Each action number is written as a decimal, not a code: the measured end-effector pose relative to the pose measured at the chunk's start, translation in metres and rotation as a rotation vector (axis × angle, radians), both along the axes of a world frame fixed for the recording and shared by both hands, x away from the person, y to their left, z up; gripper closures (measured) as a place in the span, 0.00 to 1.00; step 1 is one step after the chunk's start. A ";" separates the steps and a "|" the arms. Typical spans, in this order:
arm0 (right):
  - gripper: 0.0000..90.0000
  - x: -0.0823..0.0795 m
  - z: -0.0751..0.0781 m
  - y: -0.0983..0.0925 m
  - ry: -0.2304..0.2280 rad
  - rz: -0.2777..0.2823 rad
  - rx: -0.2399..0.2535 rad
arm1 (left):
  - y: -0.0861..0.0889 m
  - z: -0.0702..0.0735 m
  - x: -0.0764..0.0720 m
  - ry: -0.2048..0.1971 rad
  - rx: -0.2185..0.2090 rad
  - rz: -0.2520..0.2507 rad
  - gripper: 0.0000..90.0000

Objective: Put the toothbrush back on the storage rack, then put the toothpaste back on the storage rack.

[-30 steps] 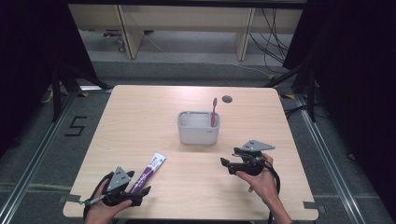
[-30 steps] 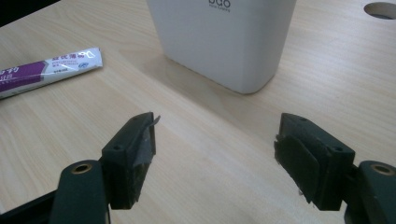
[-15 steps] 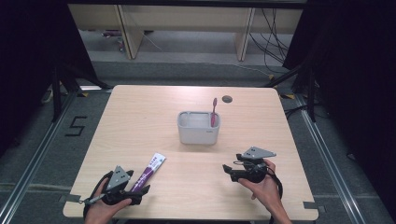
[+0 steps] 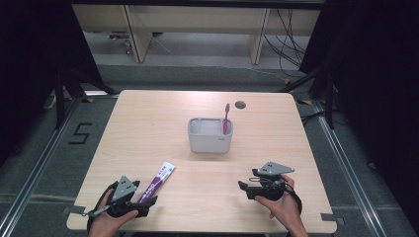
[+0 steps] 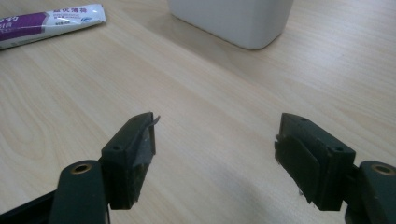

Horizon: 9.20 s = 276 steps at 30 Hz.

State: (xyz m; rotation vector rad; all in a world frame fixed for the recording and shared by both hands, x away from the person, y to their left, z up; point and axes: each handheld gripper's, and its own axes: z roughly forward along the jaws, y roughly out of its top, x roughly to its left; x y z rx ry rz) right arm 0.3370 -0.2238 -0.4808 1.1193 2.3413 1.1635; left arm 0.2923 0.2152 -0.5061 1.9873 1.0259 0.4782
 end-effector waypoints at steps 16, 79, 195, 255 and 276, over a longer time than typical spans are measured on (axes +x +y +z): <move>0.32 -0.020 -0.004 -0.011 0.026 -0.013 0.011 | 0.000 0.002 0.000 0.004 0.030 -0.025 0.18; 0.33 -0.048 -0.014 -0.031 0.056 -0.028 0.022 | -0.010 0.022 0.025 0.239 0.285 -0.124 0.50; 0.34 -0.048 -0.012 -0.031 0.078 -0.039 0.078 | -0.033 0.099 0.093 -0.110 -0.095 -0.137 0.79; 0.34 -0.046 -0.014 -0.032 0.083 -0.034 0.094 | -0.122 0.130 0.155 -0.272 -0.327 -0.083 0.79; 0.34 -0.046 -0.012 -0.034 0.071 -0.028 0.054 | -0.157 0.131 0.176 -0.291 -0.340 -0.080 0.79</move>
